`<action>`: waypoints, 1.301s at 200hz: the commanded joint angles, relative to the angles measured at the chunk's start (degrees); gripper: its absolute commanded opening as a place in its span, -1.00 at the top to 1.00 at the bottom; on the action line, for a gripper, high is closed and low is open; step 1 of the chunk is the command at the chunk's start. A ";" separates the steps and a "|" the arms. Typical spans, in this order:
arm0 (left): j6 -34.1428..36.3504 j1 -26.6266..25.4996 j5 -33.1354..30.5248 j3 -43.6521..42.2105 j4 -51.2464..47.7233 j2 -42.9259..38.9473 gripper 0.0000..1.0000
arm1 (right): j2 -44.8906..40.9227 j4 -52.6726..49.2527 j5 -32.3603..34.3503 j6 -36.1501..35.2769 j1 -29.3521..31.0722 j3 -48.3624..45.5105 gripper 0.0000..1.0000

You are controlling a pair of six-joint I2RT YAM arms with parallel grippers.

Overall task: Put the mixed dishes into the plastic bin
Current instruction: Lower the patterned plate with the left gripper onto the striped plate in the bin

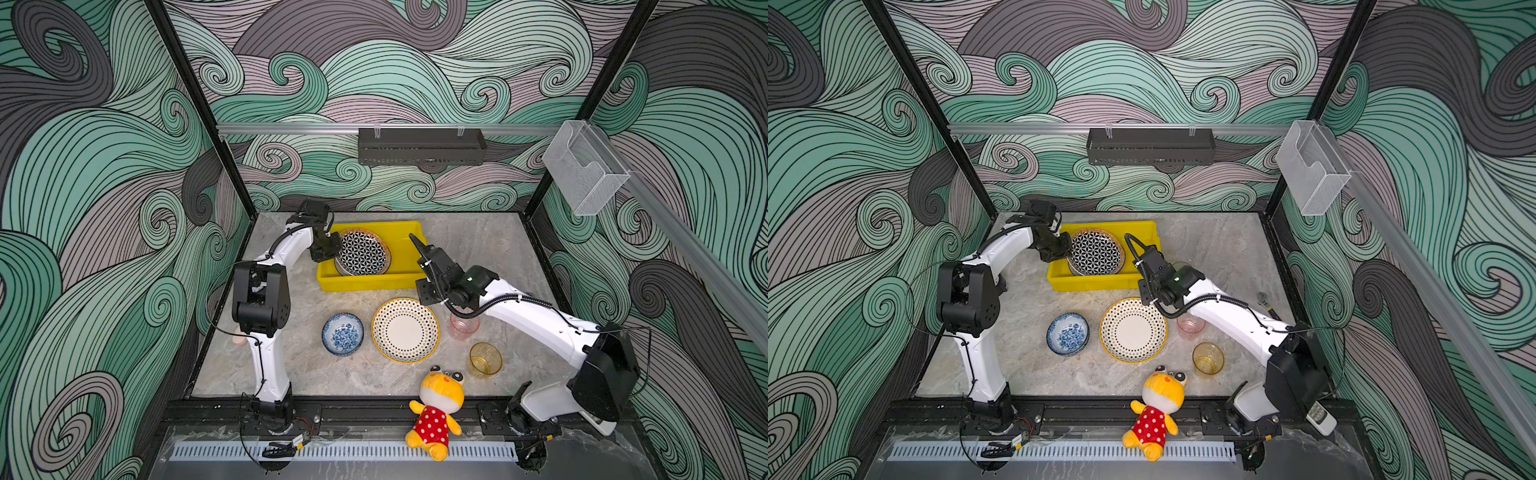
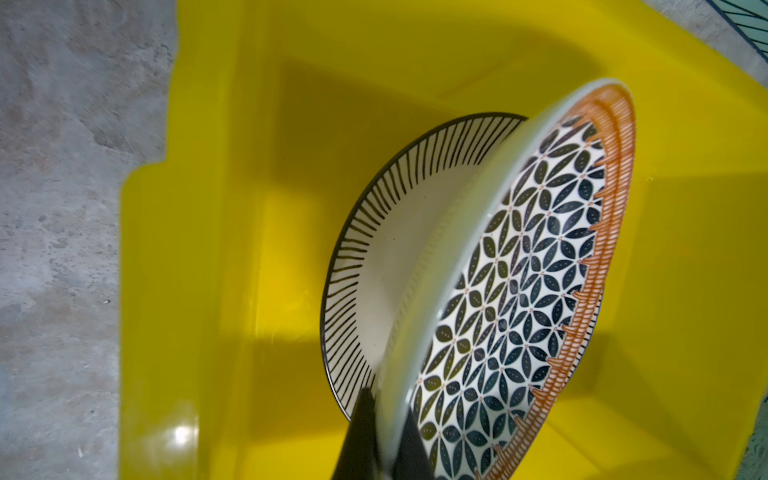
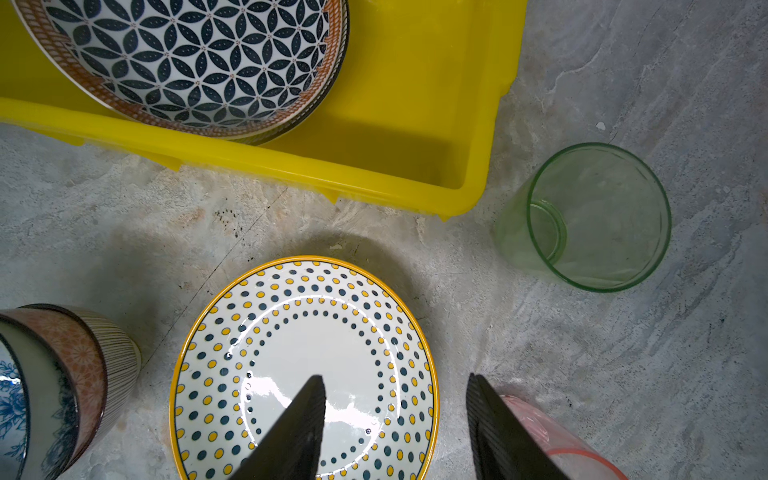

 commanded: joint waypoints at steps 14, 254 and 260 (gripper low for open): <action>-1.42 0.56 2.79 0.72 1.45 -0.45 1.00 | 0.30 -1.39 0.03 1.33 0.62 0.47 -0.13; -0.74 0.56 -0.39 3.31 -8.23 5.39 0.83 | -0.08 -1.60 -0.73 2.34 2.17 0.51 -0.14; -0.63 0.56 -0.73 3.50 -8.54 5.74 0.83 | -0.05 -1.61 -0.73 2.53 2.26 0.46 -0.14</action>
